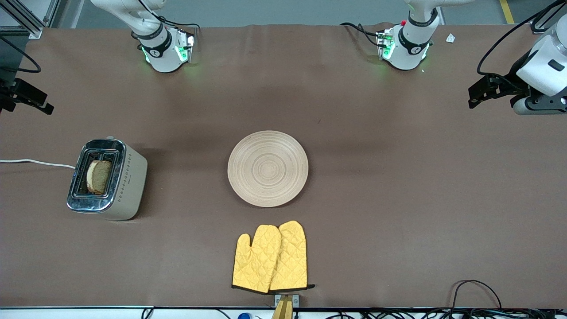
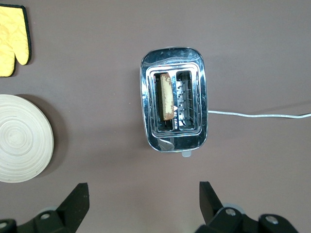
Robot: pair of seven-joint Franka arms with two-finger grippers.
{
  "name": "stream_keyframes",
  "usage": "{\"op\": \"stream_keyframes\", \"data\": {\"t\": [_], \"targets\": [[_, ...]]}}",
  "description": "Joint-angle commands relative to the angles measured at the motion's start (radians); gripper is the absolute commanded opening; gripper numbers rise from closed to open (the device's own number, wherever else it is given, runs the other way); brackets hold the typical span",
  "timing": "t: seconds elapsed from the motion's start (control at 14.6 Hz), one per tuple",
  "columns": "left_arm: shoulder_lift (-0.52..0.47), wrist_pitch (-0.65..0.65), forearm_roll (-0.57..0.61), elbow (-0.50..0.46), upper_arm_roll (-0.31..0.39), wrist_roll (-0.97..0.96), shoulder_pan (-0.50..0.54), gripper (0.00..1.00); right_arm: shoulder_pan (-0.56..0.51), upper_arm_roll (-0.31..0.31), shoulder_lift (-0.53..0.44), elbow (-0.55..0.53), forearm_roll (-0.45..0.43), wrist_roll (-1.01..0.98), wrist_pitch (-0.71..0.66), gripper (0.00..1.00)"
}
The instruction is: Move plate and put bread in toaster
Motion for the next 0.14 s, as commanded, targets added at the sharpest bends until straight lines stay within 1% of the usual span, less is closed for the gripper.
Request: {"op": "stream_keyframes", "data": {"t": [0.0, 0.07], "targets": [[0.002, -0.014, 0.012, 0.023, -0.002, 0.006, 0.001, 1.0, -0.013, 0.018, 0.002, 0.009, -0.008, 0.004, -0.005, 1.0], [0.002, -0.014, 0.01, 0.023, -0.004, 0.008, 0.001, 1.0, -0.013, 0.018, 0.002, 0.009, -0.008, 0.004, -0.007, 1.0]]}}
